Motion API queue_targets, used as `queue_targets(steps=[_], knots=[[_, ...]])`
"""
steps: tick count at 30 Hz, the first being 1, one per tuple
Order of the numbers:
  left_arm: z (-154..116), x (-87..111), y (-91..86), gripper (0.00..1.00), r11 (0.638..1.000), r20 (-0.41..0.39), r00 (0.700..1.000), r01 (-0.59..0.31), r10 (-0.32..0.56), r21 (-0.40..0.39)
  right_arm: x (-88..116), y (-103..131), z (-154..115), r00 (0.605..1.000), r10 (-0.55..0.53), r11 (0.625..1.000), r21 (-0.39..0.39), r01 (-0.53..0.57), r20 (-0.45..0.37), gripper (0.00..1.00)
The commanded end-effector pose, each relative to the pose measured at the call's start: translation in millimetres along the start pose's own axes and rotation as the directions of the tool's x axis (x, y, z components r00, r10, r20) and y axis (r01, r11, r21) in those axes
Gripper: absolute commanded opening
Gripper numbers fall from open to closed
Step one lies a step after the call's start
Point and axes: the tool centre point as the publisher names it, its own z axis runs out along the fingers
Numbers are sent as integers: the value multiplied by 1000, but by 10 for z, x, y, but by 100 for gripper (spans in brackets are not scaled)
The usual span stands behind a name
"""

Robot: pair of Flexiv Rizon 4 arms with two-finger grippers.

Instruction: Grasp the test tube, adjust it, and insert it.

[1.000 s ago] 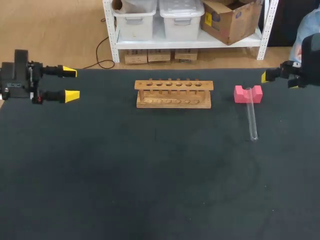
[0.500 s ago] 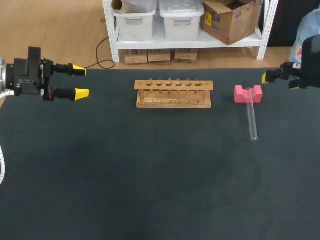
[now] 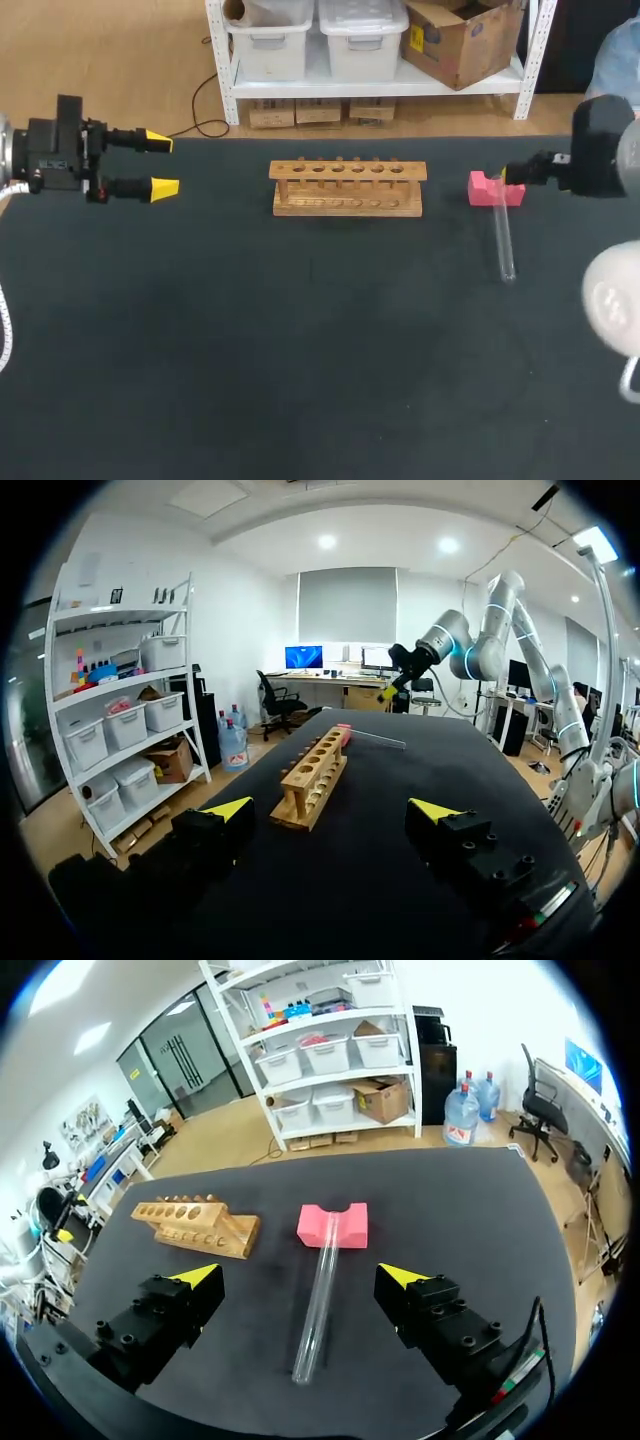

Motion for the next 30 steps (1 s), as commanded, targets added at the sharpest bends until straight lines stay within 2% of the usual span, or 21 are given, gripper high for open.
queue_targets(steps=[1,5,10,16,20,30], knots=[[-2,8,-16,100,1000,3,1000,-2,2,-4,97,86,190,989,-51,952,305,6,138,100],[-2,8,-16,100,1000,3,1000,-2,2,-4,146,126,286,984,-79,930,367,16,157,100],[-2,8,-16,100,1000,3,1000,-2,2,-4,191,122,367,986,-72,925,379,8,153,100],[-2,8,-16,100,1000,3,1000,-2,2,-4,232,91,417,974,-136,884,467,37,180,100],[-2,8,-16,100,1000,3,1000,-2,2,-4,288,60,489,974,-155,861,507,50,167,100],[-2,8,-16,100,1000,3,1000,-2,2,-4,311,22,646,972,-172,843,534,63,158,100]])
